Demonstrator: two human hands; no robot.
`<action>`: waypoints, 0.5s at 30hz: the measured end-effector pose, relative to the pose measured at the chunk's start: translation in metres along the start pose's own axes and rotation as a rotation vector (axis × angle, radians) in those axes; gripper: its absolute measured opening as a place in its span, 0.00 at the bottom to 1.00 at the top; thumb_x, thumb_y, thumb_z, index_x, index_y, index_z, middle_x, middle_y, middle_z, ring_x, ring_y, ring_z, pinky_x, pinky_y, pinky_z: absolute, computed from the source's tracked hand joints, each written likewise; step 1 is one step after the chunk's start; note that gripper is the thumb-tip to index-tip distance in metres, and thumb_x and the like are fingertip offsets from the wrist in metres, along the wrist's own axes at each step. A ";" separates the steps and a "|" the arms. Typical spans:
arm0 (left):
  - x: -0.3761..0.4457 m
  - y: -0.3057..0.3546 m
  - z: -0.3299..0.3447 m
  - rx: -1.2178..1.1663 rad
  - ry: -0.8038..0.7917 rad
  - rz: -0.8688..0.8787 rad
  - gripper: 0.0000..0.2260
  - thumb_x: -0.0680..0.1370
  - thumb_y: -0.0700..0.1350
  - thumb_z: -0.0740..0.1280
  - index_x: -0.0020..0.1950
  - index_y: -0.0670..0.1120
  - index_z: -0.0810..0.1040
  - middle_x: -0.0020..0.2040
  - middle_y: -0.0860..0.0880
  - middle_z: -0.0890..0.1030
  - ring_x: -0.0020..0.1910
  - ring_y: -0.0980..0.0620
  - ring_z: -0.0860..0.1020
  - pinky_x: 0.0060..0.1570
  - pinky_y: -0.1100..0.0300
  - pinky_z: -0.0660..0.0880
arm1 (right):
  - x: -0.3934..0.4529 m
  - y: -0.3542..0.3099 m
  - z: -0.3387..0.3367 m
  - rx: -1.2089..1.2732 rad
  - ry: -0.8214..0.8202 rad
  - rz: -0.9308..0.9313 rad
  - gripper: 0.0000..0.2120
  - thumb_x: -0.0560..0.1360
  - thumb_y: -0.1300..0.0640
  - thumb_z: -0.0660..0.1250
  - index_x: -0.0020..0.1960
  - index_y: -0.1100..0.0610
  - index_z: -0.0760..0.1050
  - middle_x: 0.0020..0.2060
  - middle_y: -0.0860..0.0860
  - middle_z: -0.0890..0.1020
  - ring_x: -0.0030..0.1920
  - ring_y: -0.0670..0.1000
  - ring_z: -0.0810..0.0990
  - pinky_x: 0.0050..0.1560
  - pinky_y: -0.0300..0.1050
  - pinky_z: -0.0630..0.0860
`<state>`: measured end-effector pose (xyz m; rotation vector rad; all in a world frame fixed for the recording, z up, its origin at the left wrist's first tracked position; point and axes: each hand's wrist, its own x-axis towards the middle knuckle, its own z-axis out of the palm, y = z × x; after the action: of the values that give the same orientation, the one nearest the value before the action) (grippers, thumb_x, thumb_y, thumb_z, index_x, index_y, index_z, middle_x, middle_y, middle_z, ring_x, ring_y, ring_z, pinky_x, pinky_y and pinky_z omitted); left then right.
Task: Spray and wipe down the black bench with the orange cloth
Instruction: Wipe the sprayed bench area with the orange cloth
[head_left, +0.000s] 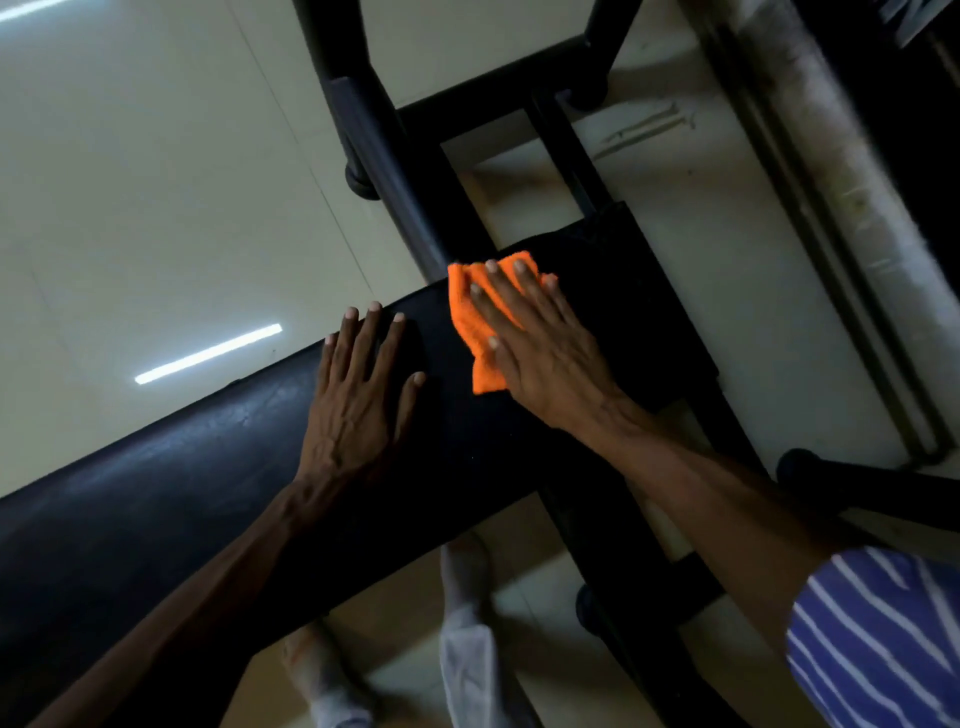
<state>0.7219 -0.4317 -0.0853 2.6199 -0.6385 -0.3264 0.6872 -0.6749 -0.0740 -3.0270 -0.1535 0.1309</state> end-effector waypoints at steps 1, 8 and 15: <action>0.003 0.005 0.002 0.004 -0.002 0.013 0.28 0.85 0.57 0.55 0.83 0.47 0.59 0.85 0.44 0.56 0.85 0.43 0.50 0.82 0.41 0.51 | 0.010 0.014 -0.002 0.011 0.011 0.080 0.27 0.88 0.49 0.48 0.86 0.54 0.54 0.87 0.54 0.56 0.87 0.59 0.51 0.86 0.61 0.51; 0.018 0.030 0.013 0.010 -0.018 0.055 0.28 0.86 0.55 0.55 0.84 0.46 0.58 0.85 0.44 0.56 0.85 0.44 0.49 0.83 0.43 0.49 | 0.018 0.006 -0.002 0.137 0.061 0.384 0.28 0.89 0.50 0.49 0.86 0.57 0.53 0.87 0.57 0.54 0.87 0.63 0.47 0.85 0.64 0.48; 0.025 0.036 0.013 0.032 -0.042 0.107 0.28 0.86 0.56 0.55 0.84 0.47 0.57 0.85 0.45 0.53 0.85 0.46 0.47 0.83 0.45 0.47 | -0.073 0.015 -0.003 0.032 0.020 0.387 0.29 0.89 0.48 0.52 0.86 0.58 0.54 0.87 0.57 0.54 0.87 0.60 0.49 0.85 0.63 0.52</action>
<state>0.7253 -0.4774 -0.0838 2.6031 -0.8016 -0.3421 0.6168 -0.6979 -0.0668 -2.9852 0.4339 0.1313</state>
